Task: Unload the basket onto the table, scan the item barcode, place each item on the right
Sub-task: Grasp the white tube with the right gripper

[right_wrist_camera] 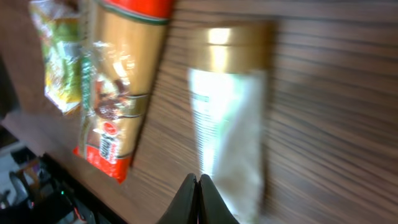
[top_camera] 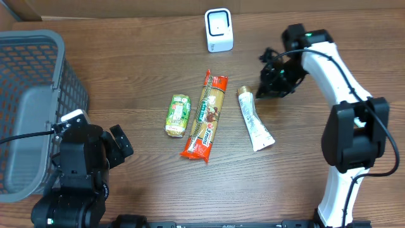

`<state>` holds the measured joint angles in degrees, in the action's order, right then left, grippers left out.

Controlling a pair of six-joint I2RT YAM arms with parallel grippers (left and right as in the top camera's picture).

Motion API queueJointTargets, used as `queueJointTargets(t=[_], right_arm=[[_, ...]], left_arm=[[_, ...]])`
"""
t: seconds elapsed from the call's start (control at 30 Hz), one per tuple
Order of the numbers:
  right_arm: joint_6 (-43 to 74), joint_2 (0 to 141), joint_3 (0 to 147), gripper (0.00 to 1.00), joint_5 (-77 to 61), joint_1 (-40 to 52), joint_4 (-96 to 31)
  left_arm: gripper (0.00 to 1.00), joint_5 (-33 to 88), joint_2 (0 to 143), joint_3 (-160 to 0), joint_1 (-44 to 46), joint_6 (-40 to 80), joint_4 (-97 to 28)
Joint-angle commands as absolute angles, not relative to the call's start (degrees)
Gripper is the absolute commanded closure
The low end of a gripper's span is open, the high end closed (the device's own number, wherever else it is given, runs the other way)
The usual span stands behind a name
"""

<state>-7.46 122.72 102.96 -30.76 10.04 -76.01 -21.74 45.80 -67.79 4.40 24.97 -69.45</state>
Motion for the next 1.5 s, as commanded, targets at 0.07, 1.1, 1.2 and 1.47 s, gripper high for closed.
queueJointTargets(t=[0.07,1.1,1.2,1.47], right_arm=[[-9.54,120.88,98.76,0.96,-34.04,12.21,-73.89],[-11.31,122.96,86.26,0.96,-36.75,9.56,-60.16],[-12.58,120.22,91.05,0.84,-38.24,9.56,-64.23],[-15.55,112.16,97.25,0.16,-21.71,6.98,-71.16]], left_arm=[[0.01,-22.44,45.74,-67.75,4.25,25.76,-69.41],[0.00,-22.44,45.74,-67.75,4.25,25.76,-69.43],[0.00,-22.46,45.74,-67.75,4.25,25.76,-69.41],[0.00,-22.44,45.74,-67.75,4.25,25.76,-69.41]])
